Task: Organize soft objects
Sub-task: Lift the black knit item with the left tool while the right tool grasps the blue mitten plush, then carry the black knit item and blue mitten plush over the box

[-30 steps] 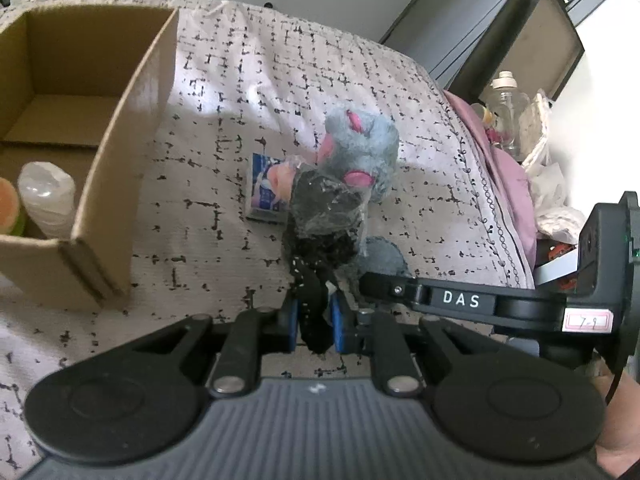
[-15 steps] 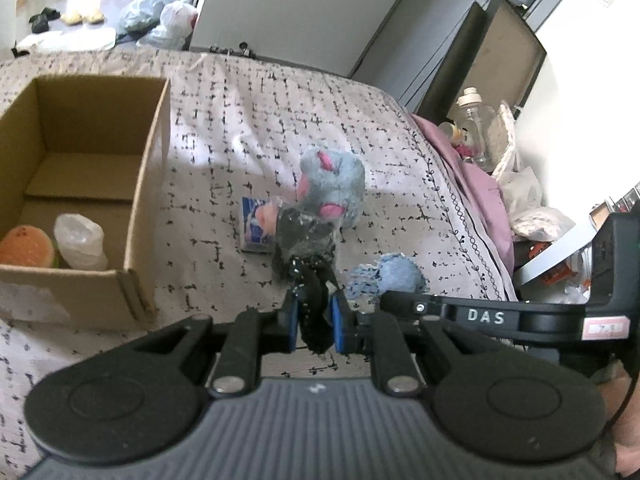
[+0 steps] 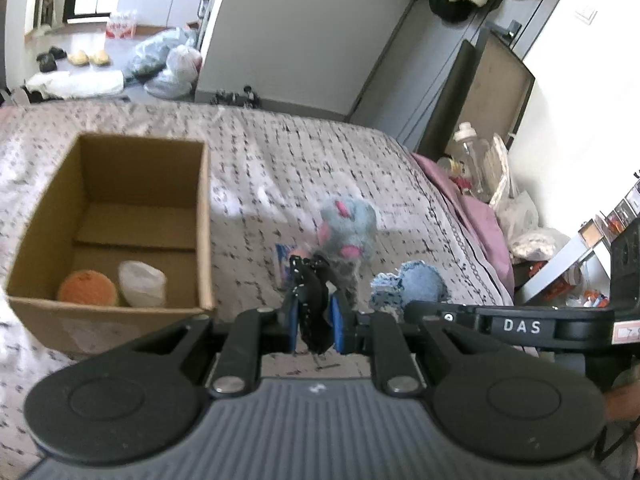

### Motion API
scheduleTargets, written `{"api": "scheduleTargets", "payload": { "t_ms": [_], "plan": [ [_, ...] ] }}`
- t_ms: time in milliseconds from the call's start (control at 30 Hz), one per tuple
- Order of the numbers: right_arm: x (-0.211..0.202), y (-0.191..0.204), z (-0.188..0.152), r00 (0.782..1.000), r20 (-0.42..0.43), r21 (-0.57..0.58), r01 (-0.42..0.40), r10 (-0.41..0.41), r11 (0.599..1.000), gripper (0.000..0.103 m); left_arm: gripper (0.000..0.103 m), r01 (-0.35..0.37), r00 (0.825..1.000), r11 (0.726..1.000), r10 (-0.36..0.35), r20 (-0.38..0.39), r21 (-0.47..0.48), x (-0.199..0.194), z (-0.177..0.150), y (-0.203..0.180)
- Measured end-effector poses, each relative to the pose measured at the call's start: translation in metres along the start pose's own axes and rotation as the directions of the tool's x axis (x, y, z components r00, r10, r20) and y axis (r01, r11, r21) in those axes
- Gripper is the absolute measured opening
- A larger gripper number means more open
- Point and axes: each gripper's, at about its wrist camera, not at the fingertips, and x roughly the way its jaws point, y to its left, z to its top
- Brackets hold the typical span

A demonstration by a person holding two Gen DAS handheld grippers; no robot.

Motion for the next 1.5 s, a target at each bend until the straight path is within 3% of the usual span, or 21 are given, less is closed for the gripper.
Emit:
{"api": "scheduleTargets", "payload": {
  "t_ms": [300, 833, 1500],
  "plan": [
    [-0.008, 0.029, 0.01, 0.999, 0.041, -0.031, -0.03, 0.031, 0.999, 0.028, 0.016, -0.045, 0.997, 0.999, 0.045, 0.06, -0.005, -0.03, 0.015, 0.027],
    [0.004, 0.083, 0.025, 0.995, 0.058, -0.097, -0.073, 0.078, 0.993, 0.028, 0.016, -0.125, 0.987, 0.987, 0.135, 0.089, -0.104, -0.045, 0.026, 0.082],
    [0.058, 0.132, 0.043, 0.995, -0.009, -0.16, -0.102, 0.102, 0.982, 0.029, 0.016, -0.195, 0.977, 0.96, 0.207, 0.041, -0.201, -0.013, 0.048, 0.146]
  ]
}}
